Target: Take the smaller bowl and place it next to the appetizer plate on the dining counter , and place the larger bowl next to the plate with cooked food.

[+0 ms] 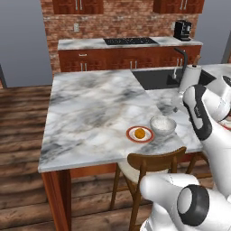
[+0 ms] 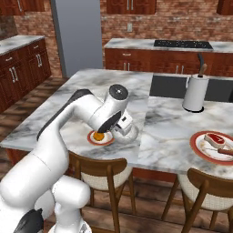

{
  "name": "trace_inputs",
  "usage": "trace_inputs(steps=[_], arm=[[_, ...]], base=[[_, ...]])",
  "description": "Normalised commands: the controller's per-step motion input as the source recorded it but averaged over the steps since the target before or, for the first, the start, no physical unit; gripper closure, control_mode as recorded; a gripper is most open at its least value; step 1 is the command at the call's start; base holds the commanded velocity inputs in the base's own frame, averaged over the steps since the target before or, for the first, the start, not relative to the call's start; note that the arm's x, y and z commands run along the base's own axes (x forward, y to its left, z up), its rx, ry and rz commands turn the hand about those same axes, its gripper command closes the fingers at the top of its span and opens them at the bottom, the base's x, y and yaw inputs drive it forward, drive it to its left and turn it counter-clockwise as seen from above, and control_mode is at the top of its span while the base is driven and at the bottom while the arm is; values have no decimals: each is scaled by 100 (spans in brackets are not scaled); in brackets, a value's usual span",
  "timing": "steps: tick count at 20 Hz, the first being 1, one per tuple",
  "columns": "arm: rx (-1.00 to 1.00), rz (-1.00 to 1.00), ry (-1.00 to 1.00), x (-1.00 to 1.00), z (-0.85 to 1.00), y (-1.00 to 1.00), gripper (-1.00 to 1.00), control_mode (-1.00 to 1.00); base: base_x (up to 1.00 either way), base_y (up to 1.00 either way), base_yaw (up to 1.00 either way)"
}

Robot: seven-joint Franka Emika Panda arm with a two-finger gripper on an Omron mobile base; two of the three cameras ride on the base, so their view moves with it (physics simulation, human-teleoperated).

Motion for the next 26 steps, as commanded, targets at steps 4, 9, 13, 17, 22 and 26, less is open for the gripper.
trace_inputs(steps=[4,9,13,17,22,26], arm=[[-5,11,-10,-54,69,38,-100,-100],[-15,5,-16,-44,68,35,-100,-100],[-19,0,-20,-30,77,28,-100,-100],[-4,0,-18,-37,56,0,-100,-100],[0,0,-5,-11,11,0,-100,100],[0,0,0,0,0,0,-100,100]], base=[[0,0,0],[0,0,0],[0,0,0],[0,0,0],[-58,0,0],[-97,9,0]])
